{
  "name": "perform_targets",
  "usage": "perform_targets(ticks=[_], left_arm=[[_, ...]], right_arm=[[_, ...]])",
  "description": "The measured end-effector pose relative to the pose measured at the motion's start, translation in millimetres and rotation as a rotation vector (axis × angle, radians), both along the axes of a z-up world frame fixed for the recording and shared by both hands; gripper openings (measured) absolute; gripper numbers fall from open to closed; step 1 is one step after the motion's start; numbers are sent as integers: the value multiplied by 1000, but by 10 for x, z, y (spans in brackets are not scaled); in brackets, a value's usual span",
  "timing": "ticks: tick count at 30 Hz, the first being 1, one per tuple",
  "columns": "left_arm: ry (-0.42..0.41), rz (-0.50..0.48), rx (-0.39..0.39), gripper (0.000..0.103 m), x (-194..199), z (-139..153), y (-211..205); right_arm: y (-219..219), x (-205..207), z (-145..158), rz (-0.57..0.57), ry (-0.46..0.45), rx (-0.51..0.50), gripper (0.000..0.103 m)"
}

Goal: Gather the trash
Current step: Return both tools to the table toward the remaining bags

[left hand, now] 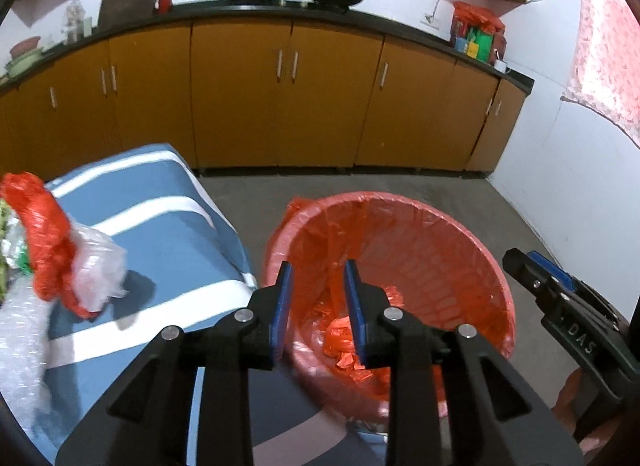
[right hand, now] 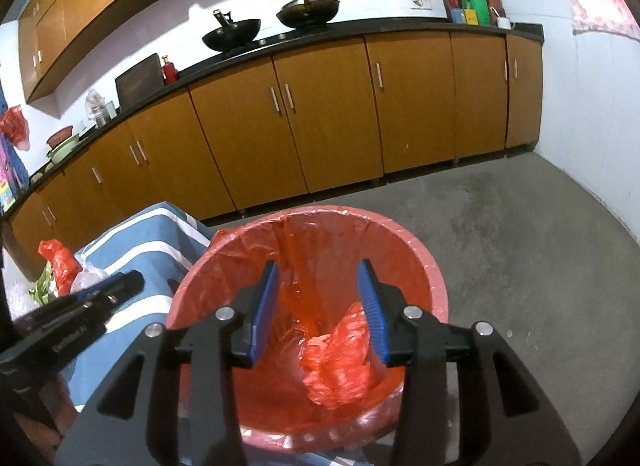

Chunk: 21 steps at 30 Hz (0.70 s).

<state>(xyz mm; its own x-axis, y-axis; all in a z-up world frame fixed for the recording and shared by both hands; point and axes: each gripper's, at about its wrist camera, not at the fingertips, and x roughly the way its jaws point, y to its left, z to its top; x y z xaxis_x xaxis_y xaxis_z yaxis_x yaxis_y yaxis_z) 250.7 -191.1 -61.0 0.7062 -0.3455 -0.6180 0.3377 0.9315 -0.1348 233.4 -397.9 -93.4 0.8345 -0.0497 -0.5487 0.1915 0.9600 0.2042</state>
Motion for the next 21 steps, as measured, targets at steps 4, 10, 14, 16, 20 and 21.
perform_targets(ticks=[4, 10, 14, 16, 20, 21], left_arm=[[-58, 37, 12, 41, -170, 113, 207], [-140, 107, 26, 47, -511, 271, 713], [-206, 181, 46, 49, -754, 357, 1125], [-230, 233, 56, 53, -859, 374, 1353], [-277, 369, 101, 55, -1066, 357, 1906], [-283, 404, 110, 57, -1097, 349, 2051]], right_arm=[[117, -50, 72, 16, -9, -14, 43], [450, -93, 145, 80, -10, -17, 43], [787, -92, 202, 141, -13, -33, 43], [992, -82, 208, 179, -9, -43, 43], [1427, -14, 182, 256, 7, -52, 43], [1531, -1, 173, 273, 10, -53, 43]])
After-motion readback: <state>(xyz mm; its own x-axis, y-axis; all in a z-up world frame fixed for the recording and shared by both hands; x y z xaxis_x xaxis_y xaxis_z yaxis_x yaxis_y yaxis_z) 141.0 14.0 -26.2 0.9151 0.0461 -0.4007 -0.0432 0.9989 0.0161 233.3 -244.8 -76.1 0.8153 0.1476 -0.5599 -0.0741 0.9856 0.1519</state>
